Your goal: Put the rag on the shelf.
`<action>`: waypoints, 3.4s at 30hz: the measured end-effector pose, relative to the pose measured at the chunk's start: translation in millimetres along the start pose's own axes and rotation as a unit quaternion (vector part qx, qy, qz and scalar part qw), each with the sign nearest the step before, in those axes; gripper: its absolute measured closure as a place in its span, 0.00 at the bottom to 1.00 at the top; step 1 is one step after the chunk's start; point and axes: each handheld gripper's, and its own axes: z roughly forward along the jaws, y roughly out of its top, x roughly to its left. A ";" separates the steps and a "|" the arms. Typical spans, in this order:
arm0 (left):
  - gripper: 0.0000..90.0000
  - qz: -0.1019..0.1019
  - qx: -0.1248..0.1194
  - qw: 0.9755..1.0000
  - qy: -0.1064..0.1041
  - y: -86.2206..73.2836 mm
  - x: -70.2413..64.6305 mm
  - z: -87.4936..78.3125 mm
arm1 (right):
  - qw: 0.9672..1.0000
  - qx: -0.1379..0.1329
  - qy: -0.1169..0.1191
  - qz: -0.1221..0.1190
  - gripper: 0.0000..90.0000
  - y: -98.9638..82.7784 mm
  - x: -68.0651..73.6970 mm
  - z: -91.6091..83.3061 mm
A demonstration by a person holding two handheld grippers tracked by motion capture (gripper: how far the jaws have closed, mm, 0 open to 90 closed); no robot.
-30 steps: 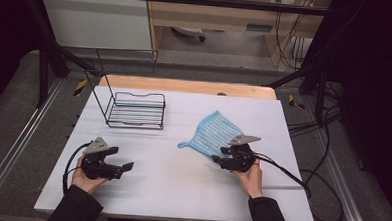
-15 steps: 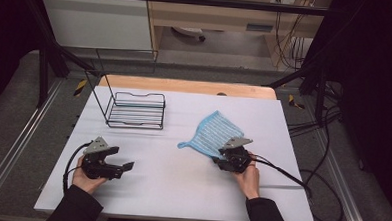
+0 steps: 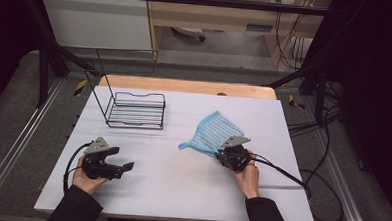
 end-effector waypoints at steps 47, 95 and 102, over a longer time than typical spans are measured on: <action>0.26 -0.013 0.016 1.000 -0.019 60.4 -48.8 38.0 | 0.992 -0.055 0.038 0.106 0.41 -21.9 1.7 -54.8; 0.95 -0.015 0.074 0.997 -0.029 78.1 -118.7 151.5 | 0.987 -0.029 -0.019 0.157 0.90 -25.1 -18.1 -24.4; 0.95 -0.023 0.058 0.998 -0.014 60.8 -121.0 126.1 | 0.989 -0.031 0.015 0.141 0.90 -17.4 -12.5 -19.7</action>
